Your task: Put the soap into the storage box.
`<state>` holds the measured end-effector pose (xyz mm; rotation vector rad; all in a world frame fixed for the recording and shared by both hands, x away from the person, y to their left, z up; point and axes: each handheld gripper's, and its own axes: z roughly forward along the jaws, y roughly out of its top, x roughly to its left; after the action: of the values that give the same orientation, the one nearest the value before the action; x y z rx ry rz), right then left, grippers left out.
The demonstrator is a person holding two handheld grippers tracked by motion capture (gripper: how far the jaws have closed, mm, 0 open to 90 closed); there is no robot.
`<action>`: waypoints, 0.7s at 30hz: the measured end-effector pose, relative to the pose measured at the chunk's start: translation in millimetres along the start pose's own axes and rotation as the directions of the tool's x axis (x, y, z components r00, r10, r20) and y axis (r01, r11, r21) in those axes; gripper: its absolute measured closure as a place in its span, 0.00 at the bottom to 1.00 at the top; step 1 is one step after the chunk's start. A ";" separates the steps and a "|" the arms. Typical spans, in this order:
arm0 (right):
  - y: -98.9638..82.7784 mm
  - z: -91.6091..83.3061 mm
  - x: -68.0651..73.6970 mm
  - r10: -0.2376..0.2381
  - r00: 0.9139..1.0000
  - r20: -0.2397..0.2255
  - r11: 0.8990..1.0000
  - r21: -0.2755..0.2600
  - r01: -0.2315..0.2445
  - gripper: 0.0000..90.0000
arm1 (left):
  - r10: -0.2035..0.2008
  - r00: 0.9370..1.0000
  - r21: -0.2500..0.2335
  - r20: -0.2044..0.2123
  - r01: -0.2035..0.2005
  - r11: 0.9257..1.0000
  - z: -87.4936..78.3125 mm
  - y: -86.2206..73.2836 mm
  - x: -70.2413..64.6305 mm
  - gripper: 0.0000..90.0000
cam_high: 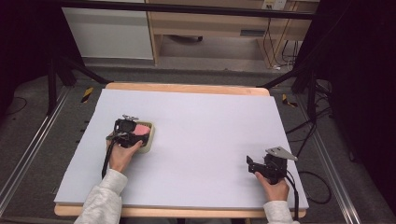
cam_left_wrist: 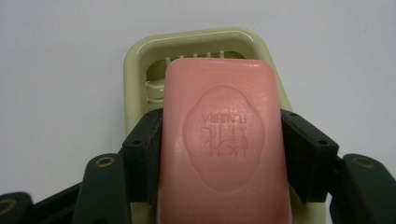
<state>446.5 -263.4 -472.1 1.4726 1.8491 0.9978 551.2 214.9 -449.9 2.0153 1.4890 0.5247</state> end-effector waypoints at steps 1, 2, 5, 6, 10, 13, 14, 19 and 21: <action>0.0 0.2 -0.1 -0.002 1.000 -0.001 1.000 0.000 0.002 0.12 | 0.003 1.000 0.000 -0.001 -0.003 1.000 0.0 -0.1 -0.4 0.41; -0.1 0.2 -0.2 -0.004 1.000 -0.001 1.000 0.000 0.004 0.12 | 0.005 1.000 0.000 -0.002 -0.005 1.000 -0.1 -0.2 -0.5 0.41; 0.0 0.3 -0.1 -0.002 1.000 0.000 1.000 0.000 0.002 0.11 | 0.014 1.000 0.000 -0.005 -0.014 1.000 -0.4 -0.6 -0.7 0.41; 0.0 0.2 -0.1 -0.002 1.000 0.000 1.000 0.000 0.002 0.11 | 0.015 1.000 -0.001 -0.004 -0.015 1.000 -0.4 -0.7 -0.7 0.41; -0.1 0.3 -0.1 -0.002 1.000 0.000 1.000 0.000 0.002 0.11 | 0.018 1.000 -0.002 -0.002 -0.018 1.000 -0.7 -0.9 -0.5 0.41; 0.1 -0.1 -0.1 0.003 1.000 -0.001 1.000 -0.001 -0.003 0.11 | 0.019 1.000 -0.004 0.000 -0.019 1.000 -0.9 -0.9 -0.2 0.41; 0.2 -0.1 -0.3 0.001 1.000 0.000 1.000 -0.002 -0.001 0.11 | 0.018 1.000 -0.017 0.001 -0.018 1.000 -2.0 -0.7 0.0 0.40; 0.5 -0.6 -0.4 0.001 1.000 0.000 1.000 -0.005 -0.001 0.11 | 0.013 1.000 -0.058 -0.001 -0.013 0.998 -11.1 4.6 0.7 0.32; 0.5 -0.8 -0.4 0.001 1.000 0.000 1.000 -0.005 -0.001 0.11 | 0.013 1.000 -0.071 0.011 -0.012 0.997 -15.1 5.1 1.1 0.31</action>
<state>446.2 -263.9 -471.3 1.4703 1.8445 1.0019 546.0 218.0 -435.2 1.9709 1.4318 0.5619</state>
